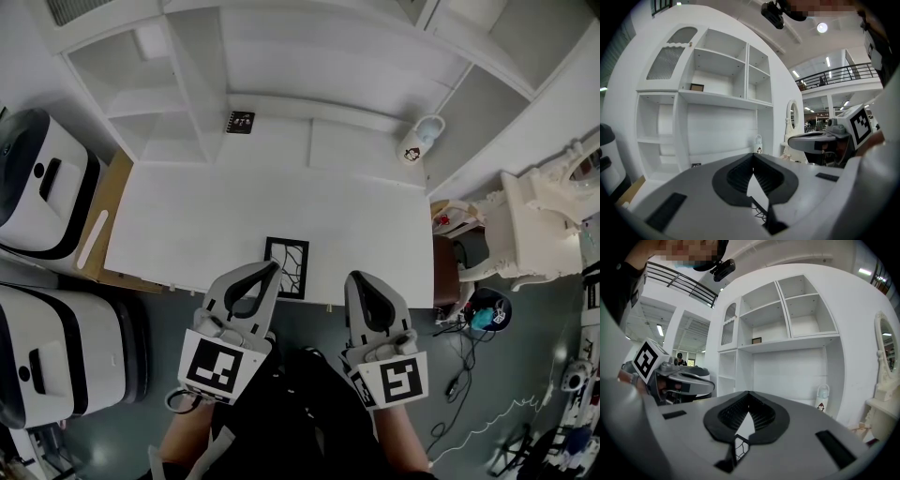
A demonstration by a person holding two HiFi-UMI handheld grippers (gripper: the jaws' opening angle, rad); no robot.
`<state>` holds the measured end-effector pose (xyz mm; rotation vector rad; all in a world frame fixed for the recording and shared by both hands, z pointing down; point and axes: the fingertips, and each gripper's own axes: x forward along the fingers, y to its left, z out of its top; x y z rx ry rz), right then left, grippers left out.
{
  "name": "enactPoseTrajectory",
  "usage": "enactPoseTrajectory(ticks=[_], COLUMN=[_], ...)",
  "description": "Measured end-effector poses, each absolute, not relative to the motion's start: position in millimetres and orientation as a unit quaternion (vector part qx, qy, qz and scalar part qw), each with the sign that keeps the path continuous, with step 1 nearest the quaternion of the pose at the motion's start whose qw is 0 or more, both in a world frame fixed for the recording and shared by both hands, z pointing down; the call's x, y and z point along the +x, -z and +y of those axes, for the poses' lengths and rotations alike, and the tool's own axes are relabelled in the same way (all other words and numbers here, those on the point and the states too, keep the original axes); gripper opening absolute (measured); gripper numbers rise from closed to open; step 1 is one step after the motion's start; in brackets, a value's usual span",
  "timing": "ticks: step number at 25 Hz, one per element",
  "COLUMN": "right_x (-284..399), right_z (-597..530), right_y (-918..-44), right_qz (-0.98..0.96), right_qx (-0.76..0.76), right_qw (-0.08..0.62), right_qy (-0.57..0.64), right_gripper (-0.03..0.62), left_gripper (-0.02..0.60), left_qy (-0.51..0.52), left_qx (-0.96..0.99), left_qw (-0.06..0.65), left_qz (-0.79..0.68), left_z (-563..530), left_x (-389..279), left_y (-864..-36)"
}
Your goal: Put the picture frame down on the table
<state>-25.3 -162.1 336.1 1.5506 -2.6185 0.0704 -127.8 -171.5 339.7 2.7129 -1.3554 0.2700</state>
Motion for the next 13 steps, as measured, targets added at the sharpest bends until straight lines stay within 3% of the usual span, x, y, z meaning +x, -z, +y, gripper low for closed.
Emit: enactPoseTrajectory(ticks=[13], right_x=[-30.3], right_z=[-158.2], right_y=[-344.9], right_qz=[-0.865], right_qx=[0.496], right_qw=[0.075], right_qy=[-0.015], right_gripper=[0.002], left_gripper=[0.002], left_qy=[-0.088], left_qx=[0.878], left_qw=[0.056], left_qz=[-0.467], left_z=[-176.7], left_x=[-147.6], left_y=[-341.8])
